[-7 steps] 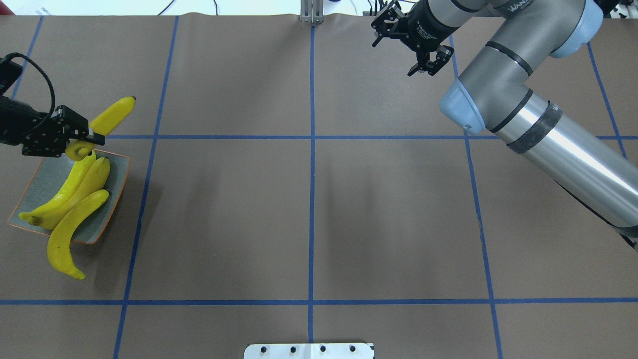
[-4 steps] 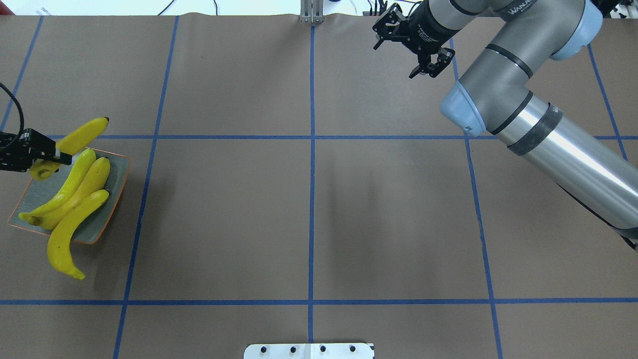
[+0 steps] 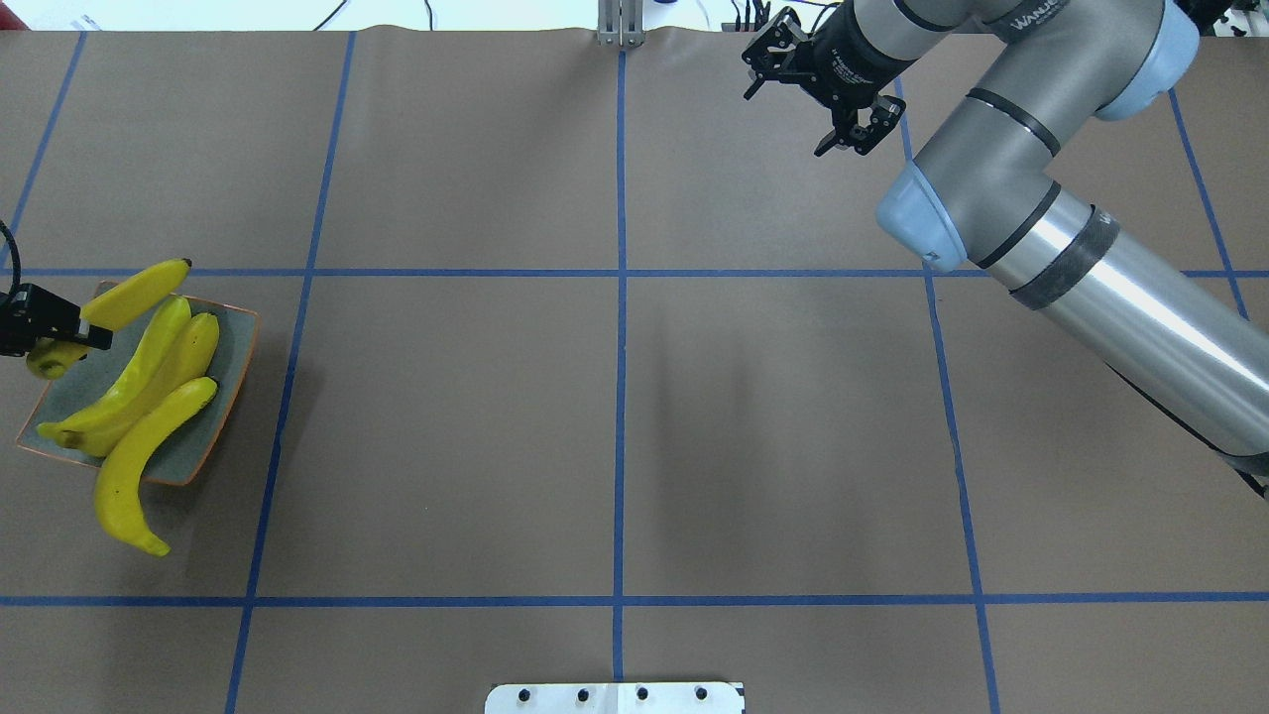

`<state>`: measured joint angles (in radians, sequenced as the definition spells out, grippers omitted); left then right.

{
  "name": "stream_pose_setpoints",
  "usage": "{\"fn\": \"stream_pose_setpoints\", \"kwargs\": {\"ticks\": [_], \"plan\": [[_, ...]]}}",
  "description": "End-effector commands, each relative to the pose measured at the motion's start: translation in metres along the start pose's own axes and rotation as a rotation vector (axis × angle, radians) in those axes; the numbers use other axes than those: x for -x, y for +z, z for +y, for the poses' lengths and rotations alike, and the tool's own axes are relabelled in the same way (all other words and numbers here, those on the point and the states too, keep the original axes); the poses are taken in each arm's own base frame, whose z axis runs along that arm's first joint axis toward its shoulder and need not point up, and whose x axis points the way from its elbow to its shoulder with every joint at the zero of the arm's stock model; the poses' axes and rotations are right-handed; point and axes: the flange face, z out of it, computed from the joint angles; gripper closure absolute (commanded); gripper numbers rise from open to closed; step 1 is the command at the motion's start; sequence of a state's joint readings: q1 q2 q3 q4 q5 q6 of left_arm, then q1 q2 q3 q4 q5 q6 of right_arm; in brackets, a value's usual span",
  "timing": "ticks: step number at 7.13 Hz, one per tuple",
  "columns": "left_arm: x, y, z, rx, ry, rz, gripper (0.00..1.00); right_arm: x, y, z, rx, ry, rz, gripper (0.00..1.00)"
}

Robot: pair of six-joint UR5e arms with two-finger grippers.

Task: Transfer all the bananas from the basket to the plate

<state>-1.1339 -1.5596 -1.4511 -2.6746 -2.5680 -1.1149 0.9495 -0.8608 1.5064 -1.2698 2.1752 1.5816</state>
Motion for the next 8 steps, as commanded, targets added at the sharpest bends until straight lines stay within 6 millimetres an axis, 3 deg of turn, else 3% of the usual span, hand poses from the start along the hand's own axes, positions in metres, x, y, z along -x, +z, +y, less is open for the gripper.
{"fn": "stream_pose_setpoints", "kwargs": {"ticks": [1, 5, 6, 7, 8], "plan": [[0.0262, 0.0072, 0.0011, 0.026, 0.034, -0.015, 1.00, 0.0011, -0.0007, 0.0004, 0.000, 0.000, -0.002, 0.00], [0.0357, 0.0096, 0.0017, 0.033, 0.034, -0.024, 1.00, 0.0018, -0.0012, 0.0021, 0.001, -0.001, -0.004, 0.00], [0.0352, 0.0092, 0.0008, 0.031, 0.034, -0.024, 0.85, 0.0030, -0.0022, 0.0028, 0.001, -0.003, -0.007, 0.00], [0.0349, 0.0069, 0.0000, 0.026, 0.035, -0.022, 0.43, 0.0033, -0.0028, 0.0033, 0.001, -0.004, -0.008, 0.00], [0.0337, 0.0050, -0.0006, 0.020, 0.039, -0.020, 0.16, 0.0033, -0.0028, 0.0034, 0.003, -0.004, -0.008, 0.00]]}}
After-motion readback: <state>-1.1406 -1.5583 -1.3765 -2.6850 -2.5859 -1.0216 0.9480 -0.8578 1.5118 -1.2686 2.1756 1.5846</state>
